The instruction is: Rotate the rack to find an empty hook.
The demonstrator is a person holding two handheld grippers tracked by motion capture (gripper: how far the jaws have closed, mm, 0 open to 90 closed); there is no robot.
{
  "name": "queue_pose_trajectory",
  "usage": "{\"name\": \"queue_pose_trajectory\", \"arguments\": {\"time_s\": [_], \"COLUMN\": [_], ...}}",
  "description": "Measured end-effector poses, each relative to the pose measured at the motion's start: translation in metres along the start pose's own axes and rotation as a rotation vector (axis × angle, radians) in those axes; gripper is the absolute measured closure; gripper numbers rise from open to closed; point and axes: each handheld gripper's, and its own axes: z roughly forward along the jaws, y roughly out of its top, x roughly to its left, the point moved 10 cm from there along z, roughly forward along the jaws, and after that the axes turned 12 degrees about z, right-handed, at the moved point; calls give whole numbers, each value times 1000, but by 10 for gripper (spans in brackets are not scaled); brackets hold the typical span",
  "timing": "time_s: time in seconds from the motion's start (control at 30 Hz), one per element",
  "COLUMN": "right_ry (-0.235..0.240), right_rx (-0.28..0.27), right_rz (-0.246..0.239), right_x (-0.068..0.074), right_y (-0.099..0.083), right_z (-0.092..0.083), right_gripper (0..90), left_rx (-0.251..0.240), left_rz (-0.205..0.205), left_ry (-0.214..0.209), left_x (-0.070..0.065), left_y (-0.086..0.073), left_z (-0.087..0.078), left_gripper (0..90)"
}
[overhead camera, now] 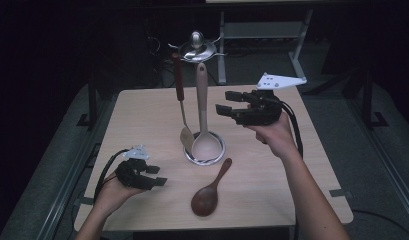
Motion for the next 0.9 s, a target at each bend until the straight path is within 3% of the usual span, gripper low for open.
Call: {"name": "queue_pose_trajectory", "arguments": {"time_s": [0.27, 0.5, 0.67, 0.9], "right_ry": [-92, -143, -134, -96], "right_rx": [27, 87, 161, 244], "right_rz": [41, 63, 77, 40], "right_x": [-48, -86, -103, -113], "right_y": [-32, -67, -93, -124], "right_z": [-3, 12, 30, 57], "right_gripper": [428, 458, 476, 499], "left_rx": [-11, -31, -36, -51], "left_rz": [18, 38, 55, 90], "left_ry": [3, -3, 1, 10], "left_x": [2, 5, 9, 17], "left_y": [11, 28, 45, 73], "left_z": [-12, -24, -34, -51], "left_gripper": [401, 356, 341, 332]}}
